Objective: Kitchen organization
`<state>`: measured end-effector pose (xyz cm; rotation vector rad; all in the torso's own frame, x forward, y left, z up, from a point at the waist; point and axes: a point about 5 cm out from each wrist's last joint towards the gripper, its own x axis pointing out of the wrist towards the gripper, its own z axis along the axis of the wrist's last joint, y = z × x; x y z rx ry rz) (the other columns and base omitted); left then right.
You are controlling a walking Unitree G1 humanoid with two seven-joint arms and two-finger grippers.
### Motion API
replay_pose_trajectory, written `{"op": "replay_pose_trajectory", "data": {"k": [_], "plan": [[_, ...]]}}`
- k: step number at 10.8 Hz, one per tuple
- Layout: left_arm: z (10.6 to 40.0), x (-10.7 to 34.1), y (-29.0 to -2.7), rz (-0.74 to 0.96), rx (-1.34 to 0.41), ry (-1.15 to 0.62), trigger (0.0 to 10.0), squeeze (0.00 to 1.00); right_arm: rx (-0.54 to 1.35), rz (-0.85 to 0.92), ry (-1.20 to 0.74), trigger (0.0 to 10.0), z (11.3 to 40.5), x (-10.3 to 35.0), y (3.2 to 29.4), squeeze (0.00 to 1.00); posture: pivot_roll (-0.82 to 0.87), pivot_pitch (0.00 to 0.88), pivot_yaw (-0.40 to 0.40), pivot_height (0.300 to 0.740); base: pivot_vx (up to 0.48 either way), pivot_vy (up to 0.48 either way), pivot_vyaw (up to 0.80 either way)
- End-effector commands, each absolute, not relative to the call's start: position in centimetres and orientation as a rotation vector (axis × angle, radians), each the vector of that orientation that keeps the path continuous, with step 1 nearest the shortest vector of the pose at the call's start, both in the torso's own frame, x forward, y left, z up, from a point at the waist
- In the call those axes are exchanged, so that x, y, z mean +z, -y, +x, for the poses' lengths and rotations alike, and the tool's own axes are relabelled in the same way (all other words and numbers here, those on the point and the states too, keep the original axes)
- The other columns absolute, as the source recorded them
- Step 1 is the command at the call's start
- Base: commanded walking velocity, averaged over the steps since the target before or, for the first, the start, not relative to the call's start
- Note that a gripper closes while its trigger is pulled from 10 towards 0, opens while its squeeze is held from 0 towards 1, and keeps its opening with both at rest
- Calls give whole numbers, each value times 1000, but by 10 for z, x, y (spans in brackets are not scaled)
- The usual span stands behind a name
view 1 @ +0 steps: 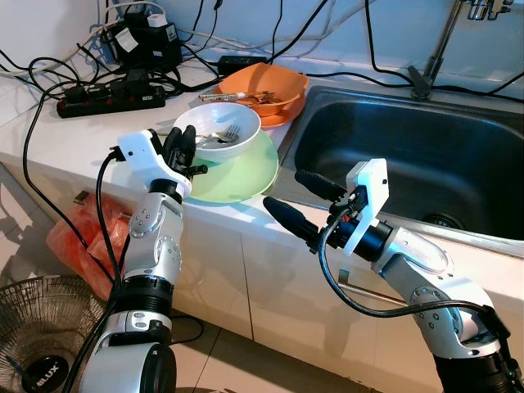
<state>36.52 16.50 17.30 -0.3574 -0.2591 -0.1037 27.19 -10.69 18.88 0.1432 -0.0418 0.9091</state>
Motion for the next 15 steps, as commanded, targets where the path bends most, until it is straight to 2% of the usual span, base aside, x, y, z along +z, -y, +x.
{"op": "replay_pose_trajectory", "data": {"k": [1, 7, 11, 15], "plan": [[368, 179, -164, -362, -114, 277, 0, 0, 924, 151, 47, 10000, 269, 189, 105, 0, 12, 21, 61, 740, 0, 0, 0], [368, 188, -159, -392, -151, 309, 0, 0, 906, 154, 50, 10000, 272, 189, 107, 0, 12, 21, 59, 740, 0, 0, 0], [363, 202, -145, -481, -298, 369, 0, 0, 889, 164, 51, 10000, 274, 188, 108, 0, 12, 22, 58, 740, 0, 0, 0], [356, 212, -117, -715, -549, 335, 0, 0, 761, 308, 57, 10000, 286, 190, 117, 0, 9, 29, 57, 740, 0, 0, 0]]}}
